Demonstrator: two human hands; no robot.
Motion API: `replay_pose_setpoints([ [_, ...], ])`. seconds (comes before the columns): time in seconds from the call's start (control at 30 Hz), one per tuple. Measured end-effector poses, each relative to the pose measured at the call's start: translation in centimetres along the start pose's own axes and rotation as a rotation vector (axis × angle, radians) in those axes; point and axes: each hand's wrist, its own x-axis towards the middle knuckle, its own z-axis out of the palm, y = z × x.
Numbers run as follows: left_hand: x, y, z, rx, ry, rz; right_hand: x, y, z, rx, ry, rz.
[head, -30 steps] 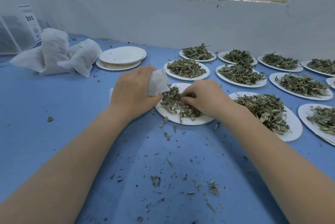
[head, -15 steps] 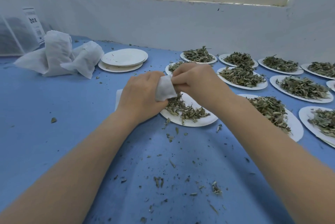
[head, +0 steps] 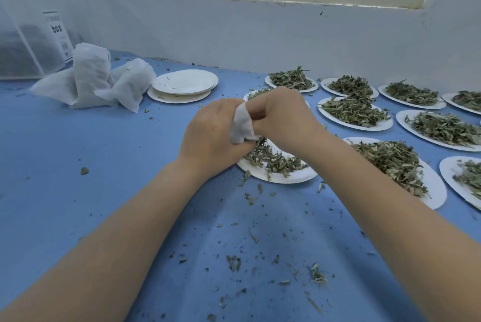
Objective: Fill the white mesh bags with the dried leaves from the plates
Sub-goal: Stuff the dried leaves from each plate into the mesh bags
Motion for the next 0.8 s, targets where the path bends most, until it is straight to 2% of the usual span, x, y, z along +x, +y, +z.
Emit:
replay_pose_setpoints([
  [0.1, 0.0, 0.4, -0.1, -0.012, 0.054, 0.040, 0.1, -0.7, 0.2, -0.003, -0.038, -0.012],
  [0.23, 0.0, -0.2, -0.6, 0.010, 0.006, 0.086, 0.5, -0.6, -0.9, -0.109, -0.370, -0.037],
  [0.3, 0.2, -0.6, -0.9, -0.006, -0.010, 0.044, 0.5, -0.3, -1.5, -0.025, -0.392, -0.029],
  [0.53, 0.9, -2.9, -1.8, 0.008, 0.011, -0.123, 0.2, 0.5, -1.4, 0.386, -0.125, -0.065],
  [0.63, 0.8, -3.4, -1.8, 0.025, 0.013, -0.149, 0.1, 1.1, -0.8, 0.500, 0.048, -0.008],
  [0.73, 0.5, -3.9, -1.7, 0.047, 0.007, -0.181, 0.4, 2.2, -0.2, 0.386, 0.265, 0.093],
  [0.8, 0.3, -4.1, -1.6, 0.064, 0.006, -0.198, 0.8, 2.9, 0.4, 0.228, 0.257, 0.149],
])
